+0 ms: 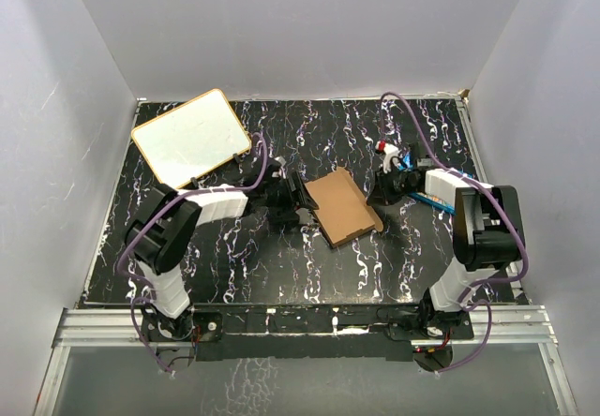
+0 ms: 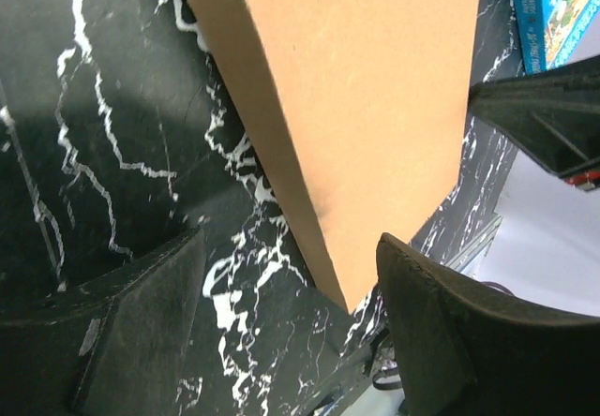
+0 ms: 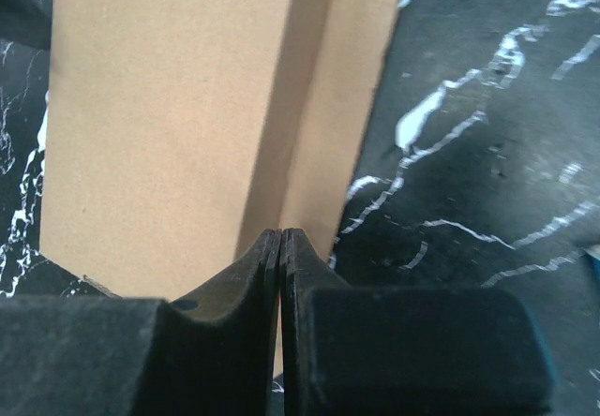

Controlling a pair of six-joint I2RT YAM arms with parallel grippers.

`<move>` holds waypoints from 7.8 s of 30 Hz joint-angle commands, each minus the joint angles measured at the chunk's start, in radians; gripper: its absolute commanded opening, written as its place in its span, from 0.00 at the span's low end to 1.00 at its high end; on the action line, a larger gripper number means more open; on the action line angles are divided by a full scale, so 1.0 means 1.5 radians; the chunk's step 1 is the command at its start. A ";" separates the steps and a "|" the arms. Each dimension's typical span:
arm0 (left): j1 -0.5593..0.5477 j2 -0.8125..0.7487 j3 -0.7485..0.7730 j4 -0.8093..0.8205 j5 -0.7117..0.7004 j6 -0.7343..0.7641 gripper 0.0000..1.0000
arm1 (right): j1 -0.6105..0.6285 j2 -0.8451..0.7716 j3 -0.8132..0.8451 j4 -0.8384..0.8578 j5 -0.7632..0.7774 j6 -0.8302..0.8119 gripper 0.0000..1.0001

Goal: Fold the paper box

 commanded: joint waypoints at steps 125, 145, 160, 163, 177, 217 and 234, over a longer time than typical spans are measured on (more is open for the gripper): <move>-0.016 -0.069 -0.198 0.132 -0.046 0.210 0.39 | 0.176 -0.243 -0.246 0.067 -0.088 -0.557 0.08; -0.015 -0.039 -0.161 0.118 -0.016 0.222 0.39 | 0.229 -0.247 -0.212 0.088 -0.077 -0.455 0.08; -0.010 -0.038 -0.147 0.098 -0.015 0.238 0.39 | 0.215 -0.261 -0.195 0.025 -0.060 -0.478 0.28; -0.007 -0.040 -0.147 0.098 -0.013 0.239 0.39 | 0.198 -0.269 -0.186 -0.011 -0.080 -0.500 0.32; -0.005 -0.040 -0.132 0.089 -0.003 0.255 0.38 | 0.116 -0.200 -0.160 -0.084 -0.062 -0.521 0.10; -0.005 0.004 -0.080 0.083 0.053 0.283 0.38 | 0.183 -0.202 -0.169 -0.062 -0.119 -0.506 0.11; 0.033 0.080 0.082 -0.109 0.127 0.531 0.41 | -0.023 -0.225 -0.093 -0.085 -0.186 -0.404 0.26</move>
